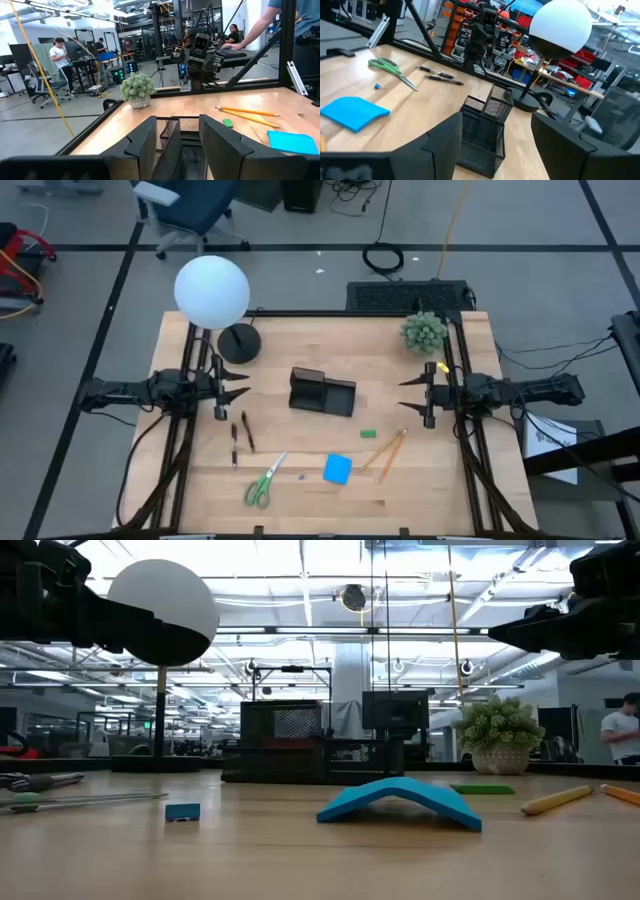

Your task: Pick and place office supplies into organizer

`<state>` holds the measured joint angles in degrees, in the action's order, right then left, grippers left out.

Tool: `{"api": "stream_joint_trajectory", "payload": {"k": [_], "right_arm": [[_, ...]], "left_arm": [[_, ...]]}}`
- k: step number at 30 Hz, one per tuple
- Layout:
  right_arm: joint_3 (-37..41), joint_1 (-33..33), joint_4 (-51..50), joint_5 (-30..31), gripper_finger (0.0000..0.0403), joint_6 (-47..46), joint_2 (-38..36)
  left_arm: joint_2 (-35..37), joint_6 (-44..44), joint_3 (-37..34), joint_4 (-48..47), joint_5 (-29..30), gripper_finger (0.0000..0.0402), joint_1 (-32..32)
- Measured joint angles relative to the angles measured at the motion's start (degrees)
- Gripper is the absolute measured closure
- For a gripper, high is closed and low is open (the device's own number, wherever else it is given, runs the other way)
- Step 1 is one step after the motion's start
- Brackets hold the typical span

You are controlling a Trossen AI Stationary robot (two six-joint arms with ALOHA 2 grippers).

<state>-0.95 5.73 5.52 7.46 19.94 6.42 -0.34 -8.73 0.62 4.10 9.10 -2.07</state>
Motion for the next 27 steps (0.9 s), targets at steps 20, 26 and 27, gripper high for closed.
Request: {"api": "stream_joint_trajectory", "payload": {"k": [20, 26, 27], "right_arm": [[0.0, -0.01, 1.36, 0.0, 0.0175, -41.42, 0.0], [0.0, -0.02, 7.34, 0.87, 0.0175, -59.52, 0.02], [0.0, 0.0, 8.43, 1.78, 0.0175, -62.37, 0.01]], "left_arm": [[0.0, -0.02, 0.0, 0.0, 0.0, 0.0247, 0.0], [-0.01, -0.02, 0.0, 0.0, 0.0, 0.0247, 0.02], [-0.01, -0.02, -0.01, 0.0, 0.0, 0.0247, 0.01]]}}
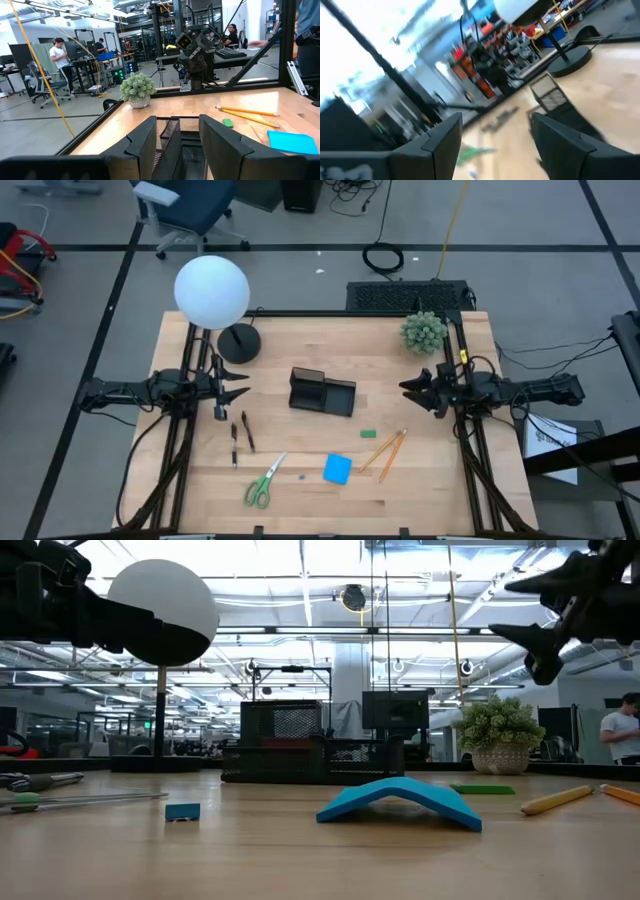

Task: Pick and place office supplies into organizer
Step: Put the yellow pencil into the desk organizer

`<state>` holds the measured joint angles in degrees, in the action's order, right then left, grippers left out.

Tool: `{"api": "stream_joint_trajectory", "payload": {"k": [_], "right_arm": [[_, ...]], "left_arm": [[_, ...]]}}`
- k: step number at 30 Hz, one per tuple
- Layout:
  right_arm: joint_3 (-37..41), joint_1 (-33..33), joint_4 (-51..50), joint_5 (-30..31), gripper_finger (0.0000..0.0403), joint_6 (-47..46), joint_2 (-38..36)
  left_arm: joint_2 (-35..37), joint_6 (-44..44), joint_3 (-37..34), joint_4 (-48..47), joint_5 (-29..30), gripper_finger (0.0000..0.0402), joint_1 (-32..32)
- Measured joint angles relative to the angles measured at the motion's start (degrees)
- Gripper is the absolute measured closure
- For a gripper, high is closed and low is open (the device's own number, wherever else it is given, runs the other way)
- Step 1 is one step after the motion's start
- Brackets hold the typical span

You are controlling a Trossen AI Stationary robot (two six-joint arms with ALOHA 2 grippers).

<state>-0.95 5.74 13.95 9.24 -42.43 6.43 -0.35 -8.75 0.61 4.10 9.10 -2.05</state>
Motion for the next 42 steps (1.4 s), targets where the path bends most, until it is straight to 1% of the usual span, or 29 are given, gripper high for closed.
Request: {"api": "stream_joint_trajectory", "payload": {"k": [5, 9, 18, 21, 25, 29, 33, 35, 37, 38, 42], "right_arm": [[0.02, 0.0, 4.34, 5.65, 0.0176, -13.2, 0.0], [0.02, -0.02, 5.04, 8.25, 0.0175, -18.74, -0.01], [0.02, -0.02, 5.06, 8.95, 0.0178, -16.41, 0.01], [0.02, -0.02, 4.64, 9.91, 0.0178, -12.52, 0.0], [0.02, -0.02, 4.65, 11.85, 0.0178, -15.73, 0.0], [0.02, -0.04, 4.61, 11.95, 0.0179, -19.11, 0.01], [0.02, -0.02, 3.8, 13.19, 0.0179, -18.5, 0.01], [0.02, -0.04, 5.4, 13.28, 0.0179, -17.99, 0.01], [0.02, -0.2, 7.78, 13.61, 0.0179, -14.04, -0.02], [0.02, -0.32, 9.04, 14.44, 0.0179, -11.78, 0.0], [0.03, -0.44, 14.13, 20.98, 0.0179, -10.5, 0.01]], "left_arm": [[0.0, 0.0, 0.01, 0.0, 0.0, 0.0247, 0.0], [-0.01, 0.0, 0.0, 0.0, 0.01, 0.0247, 0.01], [0.01, 0.0, 0.01, 0.0, 0.0, 0.0247, 0.0], [0.01, 0.0, 0.01, 0.0, 0.0, 0.0247, -0.01], [0.0, 0.0, 0.01, 0.0, 0.0, 0.0247, 0.0], [0.01, 0.0, 0.01, 0.0, 0.0, 0.0247, 0.01], [-0.01, 0.02, 0.01, 0.0, 0.0, 0.0247, -0.01], [0.0, 0.0, 0.01, 0.0, 0.0, 0.0247, -0.01], [0.01, 0.01, -0.01, 0.0, 0.0, 0.0247, -0.01], [0.01, 0.02, 0.01, 0.0, 0.01, 0.0247, 0.0], [0.01, 0.0, 0.01, 0.0, 0.0, 0.0247, -0.01]]}}
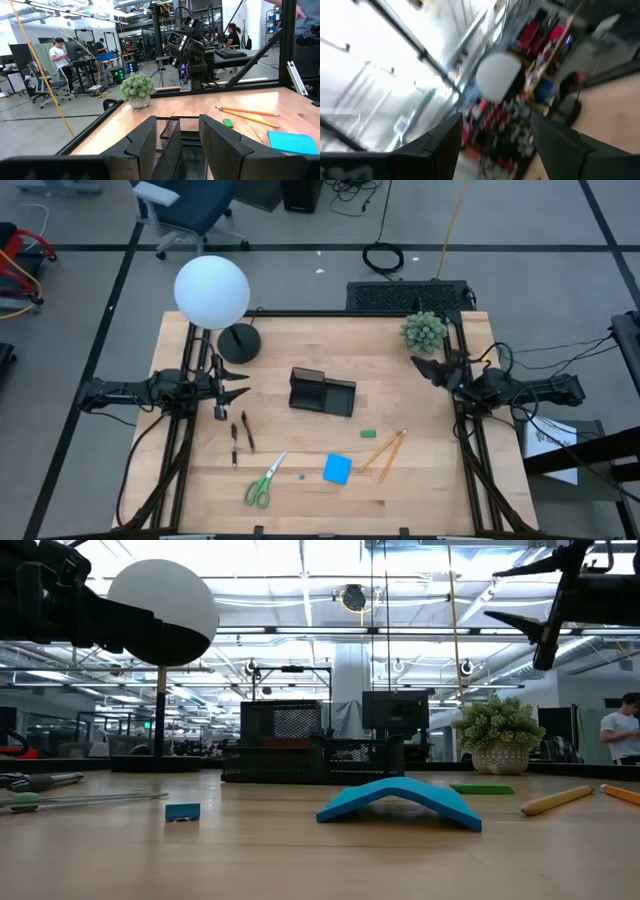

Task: Pick and place office supplies into organizer
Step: Put the yellow pencil into the desk organizer

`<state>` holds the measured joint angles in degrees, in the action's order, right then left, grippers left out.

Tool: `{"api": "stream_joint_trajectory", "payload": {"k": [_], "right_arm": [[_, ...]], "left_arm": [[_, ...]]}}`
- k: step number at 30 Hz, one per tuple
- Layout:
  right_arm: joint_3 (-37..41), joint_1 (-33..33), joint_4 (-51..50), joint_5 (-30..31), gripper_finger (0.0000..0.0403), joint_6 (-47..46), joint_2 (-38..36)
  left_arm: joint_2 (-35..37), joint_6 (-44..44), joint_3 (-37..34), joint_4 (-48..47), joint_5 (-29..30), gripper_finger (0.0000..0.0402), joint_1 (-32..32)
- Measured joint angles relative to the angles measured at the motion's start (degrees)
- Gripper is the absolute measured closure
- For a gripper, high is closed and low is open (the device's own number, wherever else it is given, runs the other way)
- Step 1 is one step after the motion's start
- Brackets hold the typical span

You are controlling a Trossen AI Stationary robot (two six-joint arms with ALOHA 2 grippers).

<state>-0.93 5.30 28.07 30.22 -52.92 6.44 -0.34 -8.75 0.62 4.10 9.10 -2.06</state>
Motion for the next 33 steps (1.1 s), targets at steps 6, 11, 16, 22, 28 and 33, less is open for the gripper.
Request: {"api": "stream_joint_trajectory", "payload": {"k": [6, 11, 16, 22, 28, 33], "right_arm": [[-2.53, 0.0, 3.81, 1.3, 0.0179, 7.36, 0.0], [-8.2, 0.0, 3.68, 1.35, 0.0179, 16.04, 0.11], [-16.06, -0.02, -0.24, 1.32, 0.0179, 24.45, 2.7], [-29.27, -0.02, -15.23, 1.29, 0.0179, 29.32, 9.75], [-39.46, -0.02, -24.72, 1.12, 0.0179, 32.77, 18.46], [-46.28, -0.02, -32.35, -0.41, 0.0179, 34.35, 25.84]], "left_arm": [[-0.02, 0.02, 0.0, 0.0, 0.02, 0.0247, 0.0], [0.0, 0.02, 0.0, 0.0, 0.0, 0.0247, 0.01], [-0.02, 0.02, 0.0, 0.0, 0.0, 0.0247, 0.0], [-0.02, 0.01, 0.0, -0.02, 0.01, 0.0247, 0.0], [0.0, 0.01, 0.0, 0.0, 0.0, 0.0247, 0.01], [-0.02, 0.02, -0.01, 0.0, 0.0, 0.0247, 0.0]]}}
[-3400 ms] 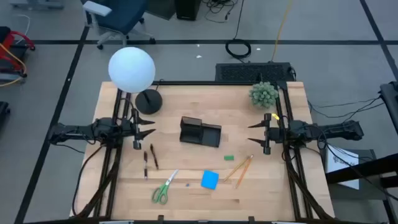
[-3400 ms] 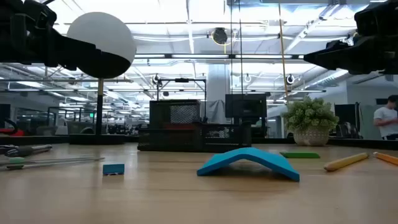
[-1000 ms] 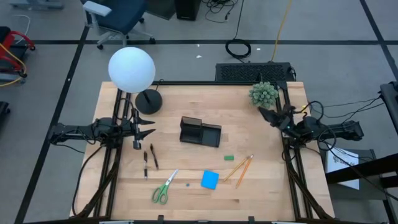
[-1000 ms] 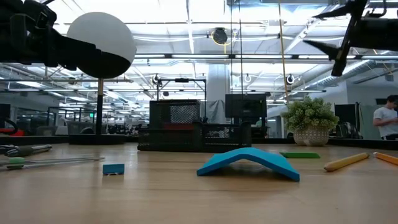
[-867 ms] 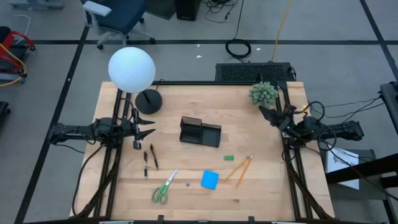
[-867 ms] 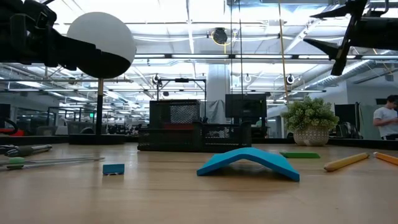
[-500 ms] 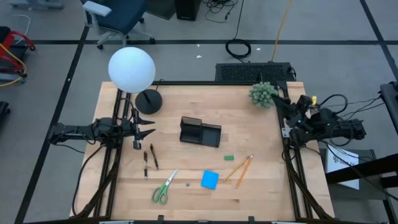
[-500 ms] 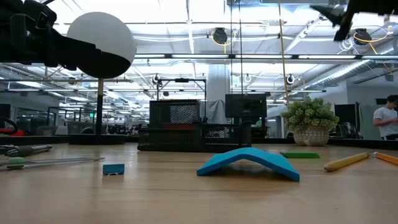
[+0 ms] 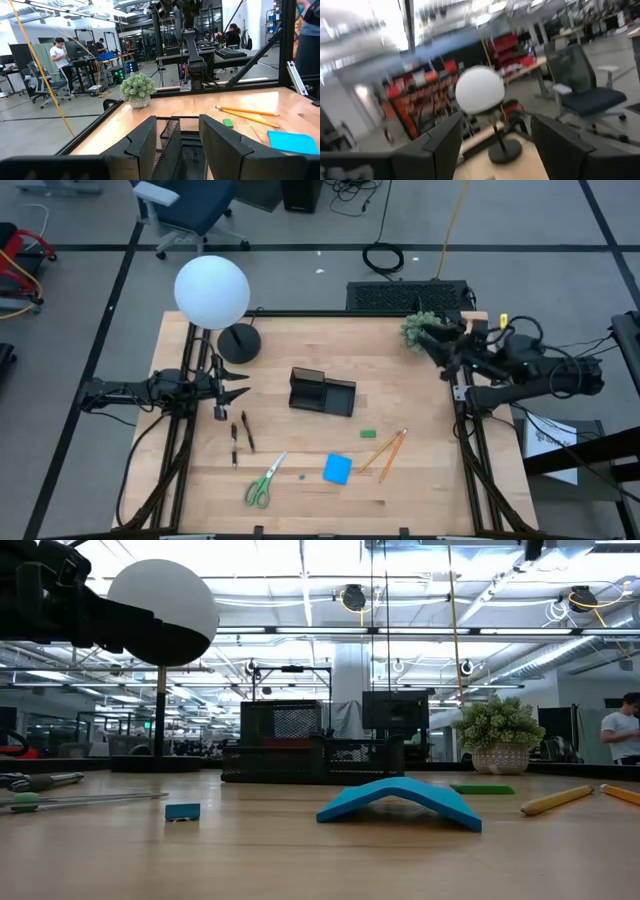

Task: Pick and place office supplies into organizer
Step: Put the yellow pencil into the desk organizer

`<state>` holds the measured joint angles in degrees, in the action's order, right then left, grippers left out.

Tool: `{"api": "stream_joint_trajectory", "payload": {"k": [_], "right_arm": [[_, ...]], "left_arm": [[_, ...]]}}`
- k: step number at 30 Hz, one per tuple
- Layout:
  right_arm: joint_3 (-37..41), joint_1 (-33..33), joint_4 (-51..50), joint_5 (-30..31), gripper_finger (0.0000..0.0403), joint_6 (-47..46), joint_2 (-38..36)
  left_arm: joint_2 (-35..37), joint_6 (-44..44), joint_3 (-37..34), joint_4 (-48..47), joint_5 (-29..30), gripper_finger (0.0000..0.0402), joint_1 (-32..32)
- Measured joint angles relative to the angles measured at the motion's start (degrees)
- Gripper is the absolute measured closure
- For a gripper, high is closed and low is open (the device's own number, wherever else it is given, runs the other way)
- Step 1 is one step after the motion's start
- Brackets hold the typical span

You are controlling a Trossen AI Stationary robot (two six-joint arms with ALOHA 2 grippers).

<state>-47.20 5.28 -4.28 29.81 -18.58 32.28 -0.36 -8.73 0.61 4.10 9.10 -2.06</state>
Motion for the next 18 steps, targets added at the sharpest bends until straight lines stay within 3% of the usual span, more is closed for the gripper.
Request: {"api": "stream_joint_trajectory", "payload": {"k": [9, 14, 18], "right_arm": [[-14.57, -0.07, -17.68, -4.71, 0.0179, 2.0, 13.9], [-24.57, -0.28, -32.9, -8.05, 0.0179, 2.93, 20.27], [-29.92, -1.59, -43.82, -15.11, 0.0179, 2.62, 25.27]], "left_arm": [[0.0, 0.0, 0.01, 0.0, 0.0, 0.0247, 0.0], [0.0, 0.0, 0.02, 0.0, 0.0, 0.0247, 0.0], [0.0, -0.02, 0.02, -0.02, 0.0, 0.0247, -0.01]]}}
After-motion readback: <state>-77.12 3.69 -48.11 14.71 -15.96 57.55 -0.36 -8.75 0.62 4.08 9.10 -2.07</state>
